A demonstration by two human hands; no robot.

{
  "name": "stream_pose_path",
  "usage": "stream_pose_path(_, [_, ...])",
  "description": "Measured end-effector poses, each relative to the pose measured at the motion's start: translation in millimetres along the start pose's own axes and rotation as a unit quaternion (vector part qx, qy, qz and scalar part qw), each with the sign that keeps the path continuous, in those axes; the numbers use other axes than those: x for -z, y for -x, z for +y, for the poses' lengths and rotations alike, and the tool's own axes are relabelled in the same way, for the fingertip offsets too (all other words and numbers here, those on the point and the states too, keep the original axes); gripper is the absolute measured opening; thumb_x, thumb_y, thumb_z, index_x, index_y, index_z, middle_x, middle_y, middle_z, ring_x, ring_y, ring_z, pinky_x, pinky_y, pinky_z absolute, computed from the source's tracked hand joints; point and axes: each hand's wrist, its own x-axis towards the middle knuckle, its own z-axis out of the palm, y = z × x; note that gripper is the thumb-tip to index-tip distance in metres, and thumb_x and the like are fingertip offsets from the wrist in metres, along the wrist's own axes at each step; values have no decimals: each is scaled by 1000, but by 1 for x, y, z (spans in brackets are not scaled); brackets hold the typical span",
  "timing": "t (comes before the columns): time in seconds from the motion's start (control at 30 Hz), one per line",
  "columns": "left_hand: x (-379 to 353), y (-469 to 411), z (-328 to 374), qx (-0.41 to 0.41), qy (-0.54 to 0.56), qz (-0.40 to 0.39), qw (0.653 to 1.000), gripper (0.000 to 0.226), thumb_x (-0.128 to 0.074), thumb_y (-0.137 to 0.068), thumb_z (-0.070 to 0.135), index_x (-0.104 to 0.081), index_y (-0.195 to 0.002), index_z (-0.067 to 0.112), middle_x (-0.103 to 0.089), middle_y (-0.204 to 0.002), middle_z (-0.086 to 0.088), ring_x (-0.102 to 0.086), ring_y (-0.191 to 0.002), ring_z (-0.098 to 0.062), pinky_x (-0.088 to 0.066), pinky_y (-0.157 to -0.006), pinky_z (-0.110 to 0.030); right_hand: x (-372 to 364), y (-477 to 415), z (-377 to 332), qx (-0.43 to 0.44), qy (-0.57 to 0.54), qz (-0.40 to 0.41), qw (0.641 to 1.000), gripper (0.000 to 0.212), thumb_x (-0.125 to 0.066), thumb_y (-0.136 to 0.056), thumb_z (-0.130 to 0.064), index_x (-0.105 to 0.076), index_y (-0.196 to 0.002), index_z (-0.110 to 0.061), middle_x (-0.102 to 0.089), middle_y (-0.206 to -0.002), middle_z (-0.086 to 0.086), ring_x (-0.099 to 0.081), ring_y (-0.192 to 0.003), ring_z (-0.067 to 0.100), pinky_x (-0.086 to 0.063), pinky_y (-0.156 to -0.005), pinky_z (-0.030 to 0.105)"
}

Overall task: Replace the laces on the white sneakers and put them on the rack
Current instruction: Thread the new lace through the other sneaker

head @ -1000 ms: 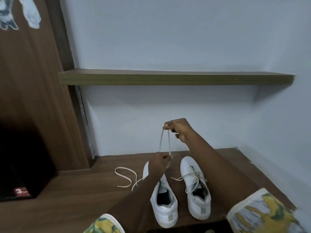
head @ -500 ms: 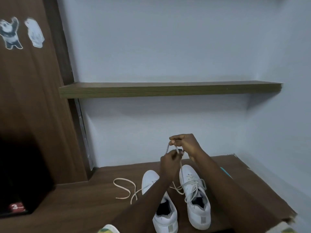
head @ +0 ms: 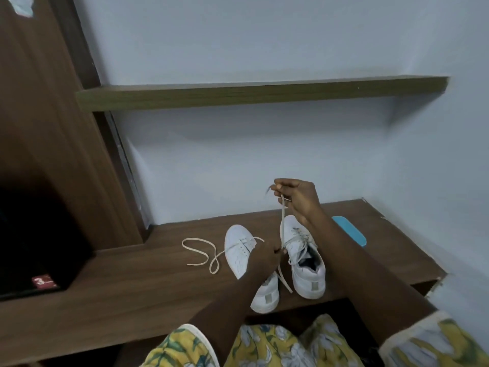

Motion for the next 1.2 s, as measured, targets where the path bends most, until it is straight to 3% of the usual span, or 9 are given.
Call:
stream_pose_path(0.13, [-1, 3, -8, -5, 28, -6, 1000, 29, -52, -95, 24, -70, -90, 2, -67, -80, -18, -57, -72, -25, -33, -63, -25, 0, -5, -16, 24, 33, 8, 999, 18, -55, -89, 4, -66, -103, -1, -68, -83, 7, -58, -68, 11, -38, -55, 21])
stream_pose_path(0.3, [-1, 8, -24, -26, 10, -51, 998, 27, -57, -93, 26, -67, -87, 1, -62, -71, -11, -57, -71, -26, -38, -65, -29, -2, -14, -24, 36, 62, 32, 997, 17, -56, -89, 3, -67, -102, -1, -68, -82, 6, -51, -63, 9, -34, -52, 21])
stream_pose_path(0.4, [-1, 12, -36, 24, 49, -9, 998, 33, -67, -86, 25, -60, -110, 4, -65, -102, -12, -62, -92, -25, -43, -77, -27, -4, -14, -18, 58, 118, 25, 991, 17, -57, -87, 4, -69, -97, -1, -68, -82, 8, -51, -60, 9, -35, -52, 19])
stream_pose_path(0.6, [7, 11, -51, 160, -67, -17, 985, 48, -32, -102, 12, -18, -146, -3, -25, -150, -22, -26, -138, -36, -26, -108, -35, -18, -8, 42, 38, 221, -7, 975, 16, -64, -81, 2, -75, -89, -7, -72, -84, 8, -63, -73, 16, -50, -71, 23])
stream_pose_path(0.7, [4, -5, -56, 213, -54, -9, 976, 43, -37, -101, 23, -36, -135, -2, -44, -140, -15, -43, -129, -27, -33, -97, -27, -21, -1, 81, -23, 312, -24, 949, 18, -63, -86, -5, -72, -100, 2, -71, -105, 16, -66, -92, 22, -47, -68, 18])
stream_pose_path(0.83, [-7, -21, -71, 199, -23, -13, 980, 74, -42, -85, 55, -41, -134, -1, -50, -133, -17, -47, -125, -27, -32, -101, -29, -20, -1, 123, -46, 326, -13, 944, 22, -51, -86, 7, -71, -93, 8, -70, -98, 18, -58, -73, 15, -41, -54, 4])
stream_pose_path(0.97, [-21, -13, -91, 179, 109, 142, 967, 31, -40, -99, 15, -59, -120, 2, -63, -113, -17, -58, -109, -32, -41, -91, -31, -29, -9, 147, -24, 342, -14, 939, 28, -51, -80, 9, -67, -63, -7, -64, -71, 10, -52, -61, 14, -39, -54, 12])
stream_pose_path(1.07, [-24, -5, -96, 171, 211, 173, 947, 30, -42, -100, 23, -67, -97, 6, -68, -93, -8, -62, -89, -23, -40, -74, -26, -41, -16, 164, -5, 406, -63, 912, 19, -56, -79, 7, -73, -73, 0, -68, -78, 11, -58, -73, 18, -43, -63, 17])
stream_pose_path(1.2, [-25, 1, -101, 210, 286, 200, 913, 24, -46, -96, 20, -66, -103, 10, -67, -102, -3, -60, -98, -23, -43, -85, -33, -53, -12, 189, 4, 514, -49, 856, 25, -48, -84, -5, -73, -86, -6, -67, -95, 7, -61, -92, 24, -49, -78, 31])
